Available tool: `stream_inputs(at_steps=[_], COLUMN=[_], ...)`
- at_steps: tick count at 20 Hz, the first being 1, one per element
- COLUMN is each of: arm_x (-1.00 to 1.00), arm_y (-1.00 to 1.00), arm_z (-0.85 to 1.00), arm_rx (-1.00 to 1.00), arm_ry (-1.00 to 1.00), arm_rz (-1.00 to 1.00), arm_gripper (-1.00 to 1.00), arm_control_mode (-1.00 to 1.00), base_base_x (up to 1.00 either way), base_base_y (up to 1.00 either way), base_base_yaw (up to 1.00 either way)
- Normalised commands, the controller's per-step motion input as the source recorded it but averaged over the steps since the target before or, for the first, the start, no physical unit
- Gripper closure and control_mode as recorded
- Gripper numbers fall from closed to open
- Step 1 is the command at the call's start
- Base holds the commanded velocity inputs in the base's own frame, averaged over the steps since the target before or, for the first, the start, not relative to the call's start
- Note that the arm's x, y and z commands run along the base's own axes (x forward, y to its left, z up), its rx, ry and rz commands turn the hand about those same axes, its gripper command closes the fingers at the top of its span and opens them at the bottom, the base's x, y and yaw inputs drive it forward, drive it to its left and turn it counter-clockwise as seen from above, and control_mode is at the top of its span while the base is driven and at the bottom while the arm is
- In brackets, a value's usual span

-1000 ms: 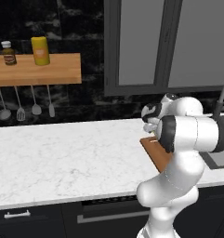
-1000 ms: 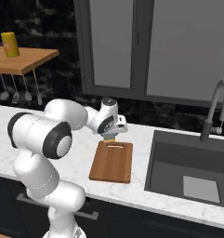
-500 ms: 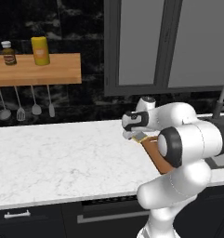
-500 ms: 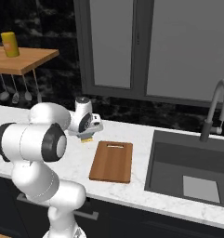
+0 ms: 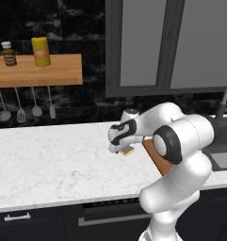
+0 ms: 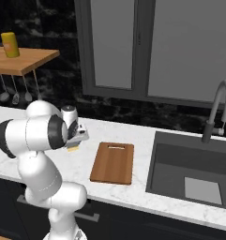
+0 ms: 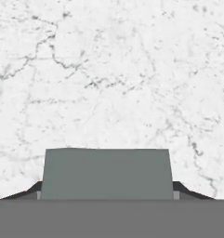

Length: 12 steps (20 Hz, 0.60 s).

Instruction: Pick up the sponge from the counter and clean the cutting board by briefly scrubbing or pressing down on the cutting board. Once finished, release the sponge.

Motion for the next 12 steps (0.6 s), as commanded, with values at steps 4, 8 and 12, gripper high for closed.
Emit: stream_inputs(at_steps=[4, 8, 12], arm_x=[0.0, -0.01, -0.04], arm_y=[0.02, 0.0, 0.0], arm_z=[-0.2, 0.21, 0.56], arm_rx=[0.09, 0.06, 0.01], arm_ry=[0.0, 0.0, 0.0], arm_rz=[0.0, 0.02, 0.03], arm_gripper=[-1.0, -1.0, -1.0], arm_control_mode=[-1.0, -1.0, -1.0], base_base_x=[0.0, 0.0, 0.0], base_base_y=[0.0, 0.0, 0.0], base_base_yaw=[0.0, 0.0, 0.0])
